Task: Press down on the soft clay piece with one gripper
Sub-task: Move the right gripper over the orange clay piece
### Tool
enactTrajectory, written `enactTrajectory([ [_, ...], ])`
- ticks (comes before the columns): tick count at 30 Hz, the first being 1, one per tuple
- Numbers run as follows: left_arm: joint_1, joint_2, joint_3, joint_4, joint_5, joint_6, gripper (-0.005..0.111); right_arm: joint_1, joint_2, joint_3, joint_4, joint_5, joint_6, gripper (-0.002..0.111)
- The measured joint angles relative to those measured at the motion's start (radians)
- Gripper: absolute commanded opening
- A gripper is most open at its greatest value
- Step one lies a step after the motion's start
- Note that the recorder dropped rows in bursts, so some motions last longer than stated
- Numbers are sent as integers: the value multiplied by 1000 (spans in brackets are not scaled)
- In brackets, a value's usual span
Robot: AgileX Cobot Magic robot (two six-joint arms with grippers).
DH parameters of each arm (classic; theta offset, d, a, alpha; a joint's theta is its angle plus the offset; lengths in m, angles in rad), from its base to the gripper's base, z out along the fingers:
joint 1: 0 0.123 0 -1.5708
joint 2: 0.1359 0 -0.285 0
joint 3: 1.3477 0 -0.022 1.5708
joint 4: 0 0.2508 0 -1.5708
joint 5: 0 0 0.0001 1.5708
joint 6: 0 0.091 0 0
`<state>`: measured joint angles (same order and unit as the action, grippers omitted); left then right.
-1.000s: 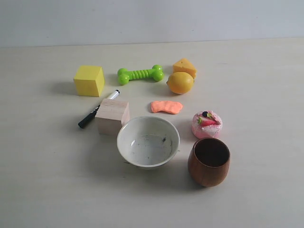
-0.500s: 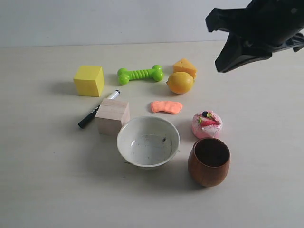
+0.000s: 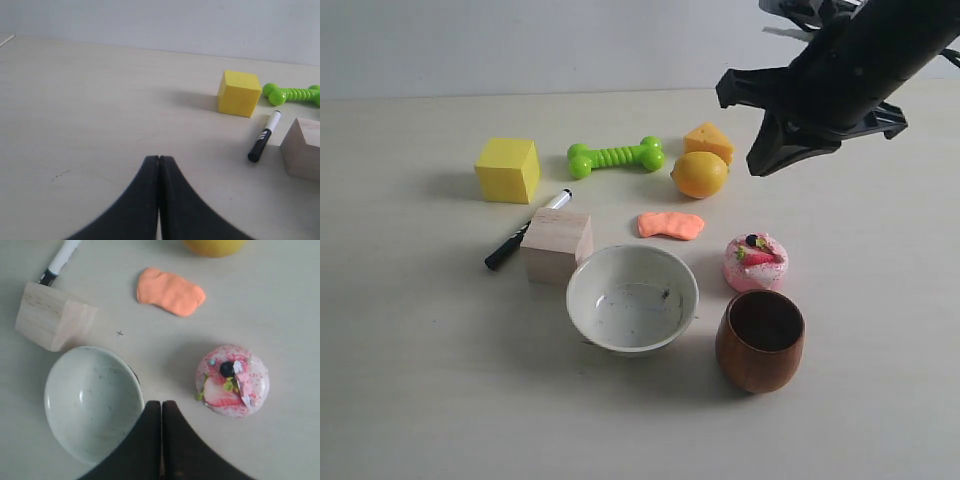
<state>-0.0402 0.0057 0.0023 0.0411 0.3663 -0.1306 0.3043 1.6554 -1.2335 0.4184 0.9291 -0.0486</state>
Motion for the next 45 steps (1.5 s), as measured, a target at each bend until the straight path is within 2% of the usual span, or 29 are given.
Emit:
enactTrajectory([
  [5,0,0,0,0,0,0,0,0,0,-3,149,-114,-83,3],
  [7,0,0,0,0,0,0,0,2,0,-3,243,-128,-144,3],
  [10,0,0,0,0,0,0,0,9,8,-13,278,-122,-192,3],
  [13,0,0,0,0,0,0,0,37,52,-86,183,-77,-145,3],
  [17,0,0,0,0,0,0,0,123,144,-251,-49,-37,49,3],
  [19,0,0,0,0,0,0,0,137,185,-314,-87,-13,105,3],
  [25,0,0,0,0,0,0,0,140,315,-455,-162,86,236,3],
  [38,0,0,0,0,0,0,0,176,474,-494,-208,121,406,3],
  [45,0,0,0,0,0,0,0,196,538,-591,-256,168,505,3],
])
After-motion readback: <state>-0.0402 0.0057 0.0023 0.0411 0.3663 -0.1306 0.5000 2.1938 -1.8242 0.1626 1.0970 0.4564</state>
